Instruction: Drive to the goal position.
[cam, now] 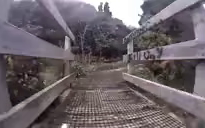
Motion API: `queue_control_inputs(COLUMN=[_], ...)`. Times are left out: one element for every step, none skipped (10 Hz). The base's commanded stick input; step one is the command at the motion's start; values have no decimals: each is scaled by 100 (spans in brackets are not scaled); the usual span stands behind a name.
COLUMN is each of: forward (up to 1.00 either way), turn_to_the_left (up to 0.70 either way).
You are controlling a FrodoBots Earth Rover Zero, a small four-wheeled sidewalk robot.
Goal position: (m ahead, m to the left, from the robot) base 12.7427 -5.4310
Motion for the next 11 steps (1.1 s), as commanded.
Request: queue_control_inputs(forward=[100,100,100,100,100,100,100,100,100,100,100], turn_to_the_left=[0,15,30,18,8,0,0,0,-38,-40,0])
